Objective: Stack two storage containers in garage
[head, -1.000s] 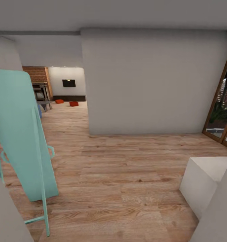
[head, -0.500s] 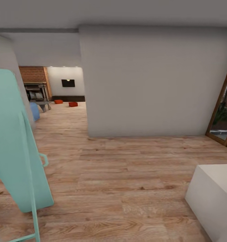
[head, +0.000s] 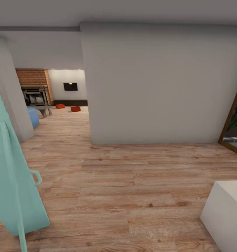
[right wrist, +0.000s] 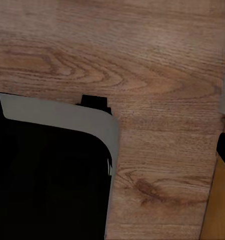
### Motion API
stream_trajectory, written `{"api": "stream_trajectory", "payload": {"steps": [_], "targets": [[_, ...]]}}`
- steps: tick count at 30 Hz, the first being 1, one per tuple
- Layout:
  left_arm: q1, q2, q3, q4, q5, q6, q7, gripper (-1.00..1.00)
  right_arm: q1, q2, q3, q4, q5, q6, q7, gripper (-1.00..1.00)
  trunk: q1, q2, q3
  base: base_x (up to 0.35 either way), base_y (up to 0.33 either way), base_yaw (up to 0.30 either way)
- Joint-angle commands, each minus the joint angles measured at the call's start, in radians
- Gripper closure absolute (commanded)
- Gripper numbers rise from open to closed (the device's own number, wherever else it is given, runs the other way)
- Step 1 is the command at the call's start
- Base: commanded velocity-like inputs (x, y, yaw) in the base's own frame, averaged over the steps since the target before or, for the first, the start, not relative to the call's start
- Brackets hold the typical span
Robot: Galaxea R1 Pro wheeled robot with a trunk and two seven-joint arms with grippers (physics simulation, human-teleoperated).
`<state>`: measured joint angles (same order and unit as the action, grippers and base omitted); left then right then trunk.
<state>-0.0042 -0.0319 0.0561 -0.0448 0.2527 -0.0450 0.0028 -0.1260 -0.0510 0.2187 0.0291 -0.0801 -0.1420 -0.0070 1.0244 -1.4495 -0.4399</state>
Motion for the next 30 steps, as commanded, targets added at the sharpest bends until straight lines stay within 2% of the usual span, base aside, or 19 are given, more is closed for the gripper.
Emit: {"api": "stream_trajectory", "payload": {"steps": [1,30], "targets": [[0.0,0.0,0.005,0.0,0.002,-0.003,0.0,-1.0,-0.001,0.001,0.008,0.003,-0.009,-0.006,-0.001,-1.0,0.001,0.0,-0.001,0.322,0.0,0.0],[0.0,0.0,0.005,0.0,0.0,-0.01,0.0,-1.0,-0.001,0.007,0.003,0.003,-0.011,-0.004,0.005,-1.0,0.001,0.0,-0.001,0.322,0.0,0.0]]}}
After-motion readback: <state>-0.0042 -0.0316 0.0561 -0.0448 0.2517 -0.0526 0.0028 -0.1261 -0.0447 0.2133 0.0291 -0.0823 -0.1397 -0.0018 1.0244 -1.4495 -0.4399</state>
